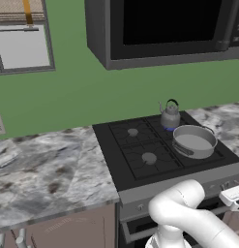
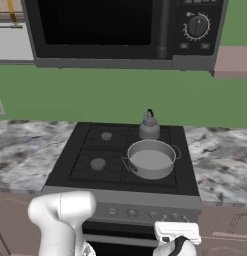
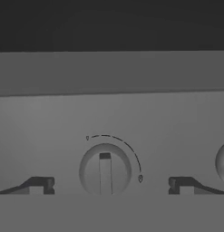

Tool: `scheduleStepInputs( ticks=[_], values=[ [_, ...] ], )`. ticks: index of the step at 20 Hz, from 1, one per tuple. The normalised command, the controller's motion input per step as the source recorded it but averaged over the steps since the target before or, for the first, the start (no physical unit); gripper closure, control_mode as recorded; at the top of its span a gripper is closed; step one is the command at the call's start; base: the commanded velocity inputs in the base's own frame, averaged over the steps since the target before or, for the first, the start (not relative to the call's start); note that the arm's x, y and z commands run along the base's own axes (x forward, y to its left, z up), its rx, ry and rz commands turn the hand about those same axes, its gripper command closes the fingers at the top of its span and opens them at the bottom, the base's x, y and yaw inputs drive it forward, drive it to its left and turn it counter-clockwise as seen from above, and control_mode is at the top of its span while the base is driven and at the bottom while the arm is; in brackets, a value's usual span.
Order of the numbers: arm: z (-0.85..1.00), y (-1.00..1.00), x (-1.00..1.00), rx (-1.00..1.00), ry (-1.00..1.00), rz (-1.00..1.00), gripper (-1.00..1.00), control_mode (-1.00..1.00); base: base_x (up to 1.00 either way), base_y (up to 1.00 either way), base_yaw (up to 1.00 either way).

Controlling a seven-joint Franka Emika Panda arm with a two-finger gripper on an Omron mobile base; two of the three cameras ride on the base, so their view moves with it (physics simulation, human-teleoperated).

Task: Pick the kettle from the cabinet and place it on a stove burner. Then pick the pot from the counter and place it on another stove burner. Finally, turn both burners on.

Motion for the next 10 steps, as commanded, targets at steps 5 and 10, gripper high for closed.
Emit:
scheduleStepInputs(
  ticks=[5, 10],
  values=[
    [-0.03, 0.03, 0.06, 0.00, 0.00, 0.00, 1.00, -1.00, 0.00, 0.00, 0.00],
    [-0.08, 0.12, 0.15, 0.00, 0.00, 0.00, 1.00, -1.00, 0.00, 0.00, 0.00]
  ],
)
